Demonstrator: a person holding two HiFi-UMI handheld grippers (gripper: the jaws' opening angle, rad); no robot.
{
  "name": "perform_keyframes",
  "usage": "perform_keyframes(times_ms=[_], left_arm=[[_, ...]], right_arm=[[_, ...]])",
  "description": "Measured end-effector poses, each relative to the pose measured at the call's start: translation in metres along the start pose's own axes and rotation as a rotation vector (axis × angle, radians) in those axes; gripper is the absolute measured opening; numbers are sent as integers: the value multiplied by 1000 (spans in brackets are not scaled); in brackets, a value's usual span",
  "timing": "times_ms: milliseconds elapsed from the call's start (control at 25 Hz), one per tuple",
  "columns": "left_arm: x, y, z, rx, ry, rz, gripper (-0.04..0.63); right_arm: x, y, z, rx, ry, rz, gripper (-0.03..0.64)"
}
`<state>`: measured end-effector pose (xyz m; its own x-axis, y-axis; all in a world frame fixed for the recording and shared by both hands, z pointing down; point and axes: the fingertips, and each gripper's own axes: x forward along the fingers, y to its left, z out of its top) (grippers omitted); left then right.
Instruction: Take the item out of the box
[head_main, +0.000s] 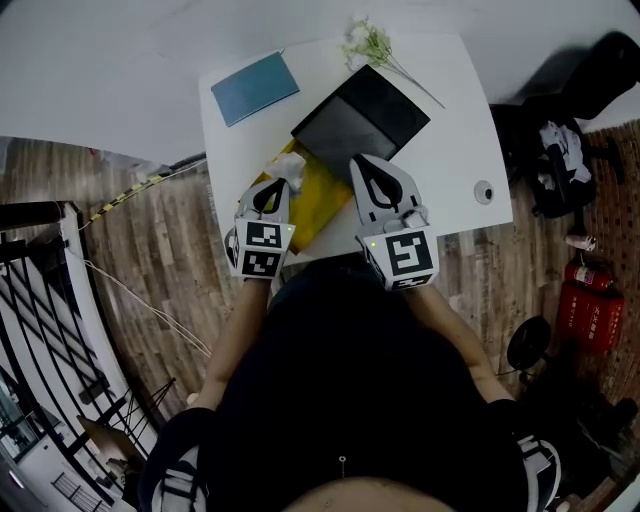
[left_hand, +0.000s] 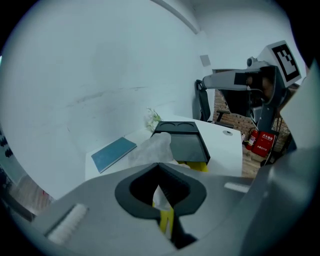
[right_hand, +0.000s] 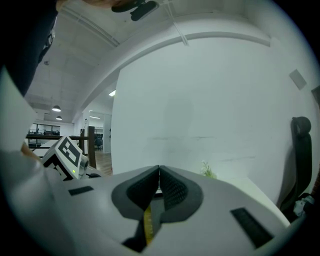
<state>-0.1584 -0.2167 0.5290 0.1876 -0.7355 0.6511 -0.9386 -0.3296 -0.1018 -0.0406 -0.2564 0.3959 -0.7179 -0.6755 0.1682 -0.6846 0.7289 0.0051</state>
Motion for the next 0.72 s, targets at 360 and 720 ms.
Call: perform_keyframes(times_ms=[360,720], left_arm=[[-41,12,51,0,-172,106,11],[-93,15,108,-10,-400,232,11]], right_arm=[[-4,7,15,-8,-29,23,12],[-16,-5,43,-8,-91,7,12]])
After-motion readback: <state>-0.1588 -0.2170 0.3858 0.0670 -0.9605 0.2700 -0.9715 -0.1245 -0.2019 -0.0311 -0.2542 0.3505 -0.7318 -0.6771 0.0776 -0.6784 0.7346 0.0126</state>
